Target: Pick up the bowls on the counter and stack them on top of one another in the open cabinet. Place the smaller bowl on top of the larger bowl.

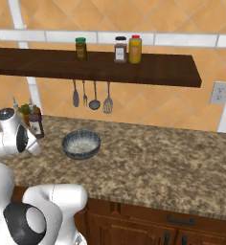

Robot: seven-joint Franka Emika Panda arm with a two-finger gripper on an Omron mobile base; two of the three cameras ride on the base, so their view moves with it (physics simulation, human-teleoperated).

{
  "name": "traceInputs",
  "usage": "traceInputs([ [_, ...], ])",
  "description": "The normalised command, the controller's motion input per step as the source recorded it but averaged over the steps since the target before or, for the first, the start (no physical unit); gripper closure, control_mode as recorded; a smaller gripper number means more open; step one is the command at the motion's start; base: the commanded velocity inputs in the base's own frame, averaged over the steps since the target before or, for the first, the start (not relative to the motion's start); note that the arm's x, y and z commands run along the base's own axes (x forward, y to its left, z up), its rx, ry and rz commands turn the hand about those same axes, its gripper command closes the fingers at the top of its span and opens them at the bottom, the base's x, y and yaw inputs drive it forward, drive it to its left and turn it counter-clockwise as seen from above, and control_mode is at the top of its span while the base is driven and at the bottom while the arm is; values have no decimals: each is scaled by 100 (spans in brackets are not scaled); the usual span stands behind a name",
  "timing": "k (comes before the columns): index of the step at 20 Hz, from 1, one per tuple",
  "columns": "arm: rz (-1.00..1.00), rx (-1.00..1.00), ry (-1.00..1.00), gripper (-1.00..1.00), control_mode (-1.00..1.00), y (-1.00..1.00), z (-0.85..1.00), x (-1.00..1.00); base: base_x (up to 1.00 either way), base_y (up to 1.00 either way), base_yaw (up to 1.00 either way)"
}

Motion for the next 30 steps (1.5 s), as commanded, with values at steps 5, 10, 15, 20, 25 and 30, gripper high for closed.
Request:
traceInputs([
  [5,-17,2,0,100,-100,-99,78,-17,0,0,0],
  [10,-15,0,0,100,-100,-79,52,-9,0,0,0],
  [15,-15,0,0,100,-100,-76,18,16,0,0,0],
  [20,-9,1,0,100,-100,-74,6,20,0,0,0],
  [25,0,0,1,100,-100,-36,-1,49,0,0,0],
  [30,0,0,0,100,-100,-6,-14,50,0,0,0],
])
